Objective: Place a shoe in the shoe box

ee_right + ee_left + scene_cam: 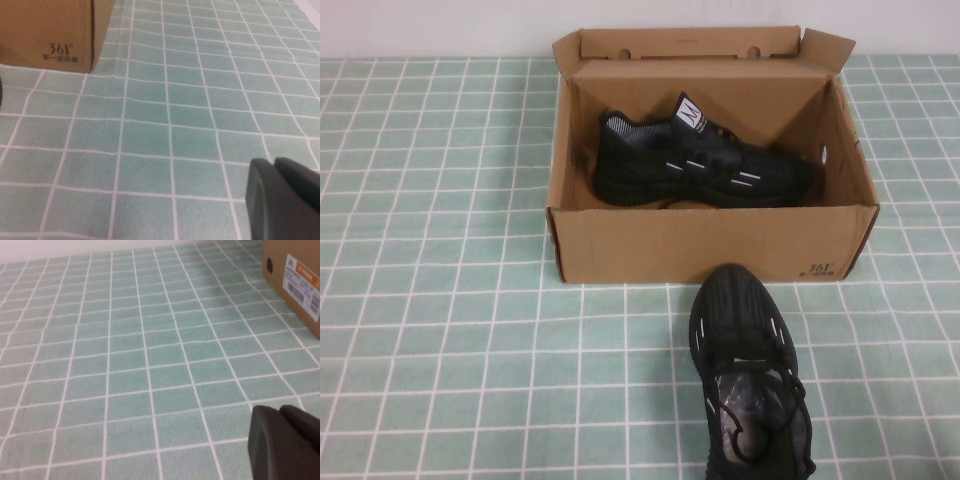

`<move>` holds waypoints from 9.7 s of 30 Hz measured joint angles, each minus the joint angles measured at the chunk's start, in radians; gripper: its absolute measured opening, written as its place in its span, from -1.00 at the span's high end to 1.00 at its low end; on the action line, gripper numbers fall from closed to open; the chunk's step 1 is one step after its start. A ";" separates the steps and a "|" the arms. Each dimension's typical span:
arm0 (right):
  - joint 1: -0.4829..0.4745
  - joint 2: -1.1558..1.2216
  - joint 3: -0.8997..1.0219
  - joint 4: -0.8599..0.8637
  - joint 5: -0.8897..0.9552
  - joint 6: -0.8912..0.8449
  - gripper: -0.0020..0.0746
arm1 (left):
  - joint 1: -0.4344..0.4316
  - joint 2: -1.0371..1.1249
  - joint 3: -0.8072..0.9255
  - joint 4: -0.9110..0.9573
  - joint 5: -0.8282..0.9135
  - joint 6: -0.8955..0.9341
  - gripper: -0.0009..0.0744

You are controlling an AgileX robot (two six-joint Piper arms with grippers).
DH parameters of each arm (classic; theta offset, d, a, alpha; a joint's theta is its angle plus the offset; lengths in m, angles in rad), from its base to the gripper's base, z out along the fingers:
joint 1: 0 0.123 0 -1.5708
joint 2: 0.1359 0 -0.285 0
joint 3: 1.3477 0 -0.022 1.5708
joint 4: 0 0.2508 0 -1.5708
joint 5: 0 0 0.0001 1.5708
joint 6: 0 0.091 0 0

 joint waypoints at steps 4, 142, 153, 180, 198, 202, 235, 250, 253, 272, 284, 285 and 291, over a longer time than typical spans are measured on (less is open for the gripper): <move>0.000 0.000 0.000 0.000 0.000 0.000 0.97 | 0.000 0.000 0.000 0.000 -0.014 0.000 0.99; 1.091 1.568 -1.143 -0.174 0.578 0.769 -0.30 | -0.032 0.525 -0.808 0.070 0.600 -0.332 0.99; 0.974 1.595 -1.143 -0.171 0.528 0.751 -0.30 | -0.048 0.525 -0.808 0.070 0.603 -0.332 0.99; 0.958 1.736 -1.143 -0.123 0.495 0.575 0.75 | -0.049 0.525 -0.808 0.074 0.605 -0.332 0.99; 0.958 1.427 -1.140 -0.188 0.554 0.392 0.94 | -0.049 0.525 -0.808 -0.128 0.607 -0.323 0.99; 0.958 1.333 -1.140 -0.191 0.572 0.320 0.95 | -0.049 0.525 -0.808 -0.351 0.605 -0.183 0.99; 0.958 1.150 -1.139 -0.148 0.768 -0.112 0.95 | -0.055 1.347 -0.808 -1.368 0.873 0.595 0.99; 0.958 1.137 -1.139 -0.177 0.733 -0.106 0.95 | -0.059 1.382 -0.808 -1.378 0.777 0.531 -0.70; 0.958 1.137 -1.139 -0.177 0.733 -0.106 0.95 | -0.059 1.399 -0.808 -1.388 0.772 0.517 -0.80; 0.958 1.137 -1.139 -0.177 0.733 -0.106 0.95 | -0.261 1.599 -0.921 -1.580 0.729 0.543 -0.80; 0.958 1.137 -1.139 -0.177 0.733 -0.105 0.95 | -0.279 1.613 -0.967 -1.588 0.668 0.605 0.58; 0.958 1.137 -1.139 -0.177 0.733 -0.103 0.95 | -0.279 1.613 -0.967 -1.588 0.668 0.610 0.58; 0.958 1.137 -1.139 -0.177 0.733 -0.090 0.95 | -0.279 1.613 -0.968 -1.588 0.667 0.614 0.58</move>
